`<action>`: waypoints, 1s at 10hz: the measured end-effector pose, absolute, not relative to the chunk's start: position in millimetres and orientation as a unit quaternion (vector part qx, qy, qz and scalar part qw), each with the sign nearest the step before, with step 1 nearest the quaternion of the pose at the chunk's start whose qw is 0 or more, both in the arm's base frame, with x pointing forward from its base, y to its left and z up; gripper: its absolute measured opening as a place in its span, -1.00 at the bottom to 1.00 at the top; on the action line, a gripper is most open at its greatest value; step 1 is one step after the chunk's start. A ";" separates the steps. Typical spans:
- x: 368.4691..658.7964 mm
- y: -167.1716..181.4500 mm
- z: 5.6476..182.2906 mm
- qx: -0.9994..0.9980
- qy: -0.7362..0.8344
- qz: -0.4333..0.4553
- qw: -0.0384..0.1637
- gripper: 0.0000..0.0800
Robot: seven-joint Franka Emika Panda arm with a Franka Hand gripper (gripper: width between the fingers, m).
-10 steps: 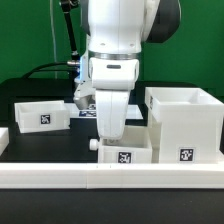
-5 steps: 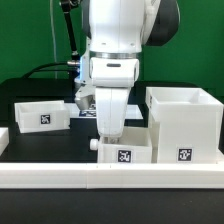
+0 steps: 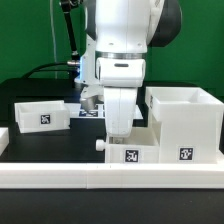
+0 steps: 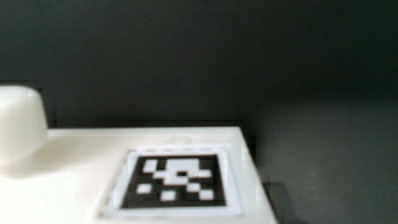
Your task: Assemble drawer
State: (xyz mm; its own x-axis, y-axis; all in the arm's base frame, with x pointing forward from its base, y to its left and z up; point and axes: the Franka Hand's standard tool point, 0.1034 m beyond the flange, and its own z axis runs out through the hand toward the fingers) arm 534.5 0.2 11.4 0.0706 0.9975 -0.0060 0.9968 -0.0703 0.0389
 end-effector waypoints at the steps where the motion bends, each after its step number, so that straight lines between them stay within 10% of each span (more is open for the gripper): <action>1: 534.4 -0.9 11.4 0.732 0.681 0.010 0.016 -0.89; 10: 535.6 -5.0 11.1 0.725 0.688 0.009 0.016 -0.89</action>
Offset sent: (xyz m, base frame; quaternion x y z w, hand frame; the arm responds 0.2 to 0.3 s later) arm 0.0000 0.0000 0.0000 0.0000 0.0000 0.0000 1.0000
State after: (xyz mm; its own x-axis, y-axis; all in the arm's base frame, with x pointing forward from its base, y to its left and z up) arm 535.6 -5.0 11.1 0.0522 0.9986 -0.0083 0.9980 -0.0519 0.0355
